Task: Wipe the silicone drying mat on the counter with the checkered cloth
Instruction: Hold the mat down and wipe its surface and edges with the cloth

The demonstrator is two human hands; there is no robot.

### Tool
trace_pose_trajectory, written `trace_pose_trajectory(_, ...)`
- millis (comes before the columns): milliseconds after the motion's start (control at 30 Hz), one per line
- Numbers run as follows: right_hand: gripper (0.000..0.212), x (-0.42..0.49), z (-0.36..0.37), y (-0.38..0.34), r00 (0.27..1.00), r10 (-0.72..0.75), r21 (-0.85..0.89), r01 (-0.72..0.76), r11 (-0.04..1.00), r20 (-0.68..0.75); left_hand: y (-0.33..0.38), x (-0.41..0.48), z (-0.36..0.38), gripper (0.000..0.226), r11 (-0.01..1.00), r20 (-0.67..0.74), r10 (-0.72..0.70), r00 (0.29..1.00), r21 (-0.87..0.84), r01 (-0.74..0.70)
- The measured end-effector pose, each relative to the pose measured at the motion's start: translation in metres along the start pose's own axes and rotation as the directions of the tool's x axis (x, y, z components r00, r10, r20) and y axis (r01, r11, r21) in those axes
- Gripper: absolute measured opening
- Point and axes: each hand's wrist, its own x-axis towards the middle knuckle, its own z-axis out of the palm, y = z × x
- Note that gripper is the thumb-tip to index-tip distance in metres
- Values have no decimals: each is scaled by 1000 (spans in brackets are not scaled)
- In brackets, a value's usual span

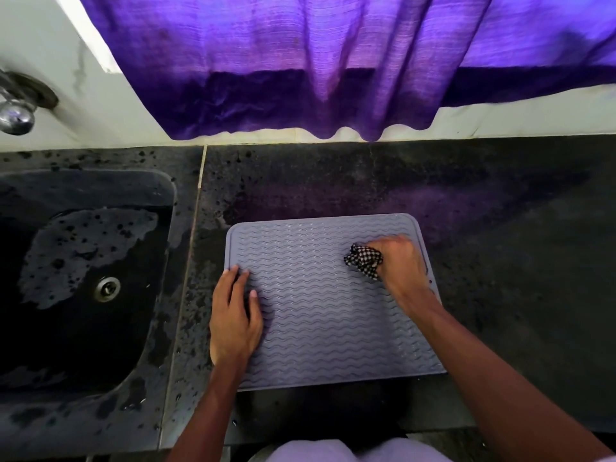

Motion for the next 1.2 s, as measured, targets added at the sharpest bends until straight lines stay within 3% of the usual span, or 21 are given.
trace_pose_trajectory(100,26,2,-3,-3,999,34,39,-34,999,22,1,0,0,43,1000,-1,7,1000,-23,-7)
trace_pose_trajectory(233,22,1,5,-32,996,-60,151,68,986,-60,0,1,-1,49,996,0,-22,1000,-83,22)
trace_pose_trajectory(433,46,-3,37,-55,995,-67,-96,59,994,-79,-1,1,-2,52,989,9,-54,999,-137,54)
trace_pose_trajectory(667,38,3,39,-89,993,-102,-8,101,995,-53,-3,1,1,45,988,2,-38,999,-152,38)
trace_pose_trajectory(833,45,-2,60,-121,994,-108,-111,108,988,5,-4,3,-4,51,959,43,-134,990,-246,140)
trace_pose_trajectory(1067,41,8,53,-154,991,-134,38,134,990,-14,-6,4,-6,58,938,80,-200,976,-271,215)
trace_pose_trajectory(1200,39,6,70,-181,974,-207,-3,208,978,88,-5,5,-8,58,921,90,-224,970,-306,241)
